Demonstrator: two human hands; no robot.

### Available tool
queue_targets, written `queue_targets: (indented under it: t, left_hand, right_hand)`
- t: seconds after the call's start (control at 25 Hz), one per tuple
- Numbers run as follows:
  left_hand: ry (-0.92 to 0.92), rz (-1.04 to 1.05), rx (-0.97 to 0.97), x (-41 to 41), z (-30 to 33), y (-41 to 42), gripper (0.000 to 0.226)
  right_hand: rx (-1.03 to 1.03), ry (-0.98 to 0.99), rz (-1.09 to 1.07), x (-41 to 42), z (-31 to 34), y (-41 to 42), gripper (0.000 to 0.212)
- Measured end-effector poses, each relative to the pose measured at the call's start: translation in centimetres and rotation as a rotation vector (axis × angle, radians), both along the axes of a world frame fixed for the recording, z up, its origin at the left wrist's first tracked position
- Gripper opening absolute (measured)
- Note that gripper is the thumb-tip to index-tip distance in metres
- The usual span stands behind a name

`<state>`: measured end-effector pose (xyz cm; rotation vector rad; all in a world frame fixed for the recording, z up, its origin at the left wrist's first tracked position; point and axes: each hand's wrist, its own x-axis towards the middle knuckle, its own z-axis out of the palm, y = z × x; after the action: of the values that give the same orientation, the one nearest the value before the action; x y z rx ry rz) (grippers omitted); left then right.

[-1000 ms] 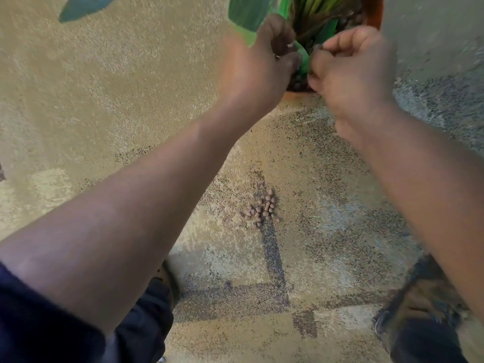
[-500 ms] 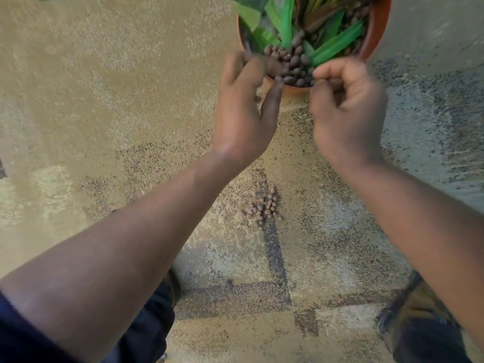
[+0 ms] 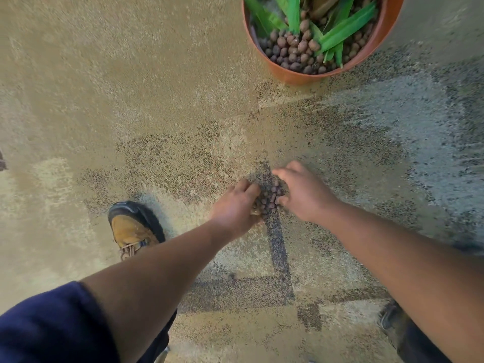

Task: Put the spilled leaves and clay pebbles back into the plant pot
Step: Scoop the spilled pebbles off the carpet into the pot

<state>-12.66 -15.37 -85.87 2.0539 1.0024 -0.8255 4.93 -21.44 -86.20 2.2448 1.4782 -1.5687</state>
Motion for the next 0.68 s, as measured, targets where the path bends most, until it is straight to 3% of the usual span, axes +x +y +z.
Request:
queue_targets:
  t: [0.24,0.68]
  left_hand:
    - [-0.036,0.029,0.026,-0.2,-0.4,-0.7,0.054]
    - [-0.163,-0.111,-0.001,-1.7,-0.9,0.1,0.035]
  right_hand:
    - [0.08,-0.075,0.255,-1.2,0.0,0.0,0.032]
    - [0.091,-0.055,0.246,-0.8,0.2,-1.4,0.017]
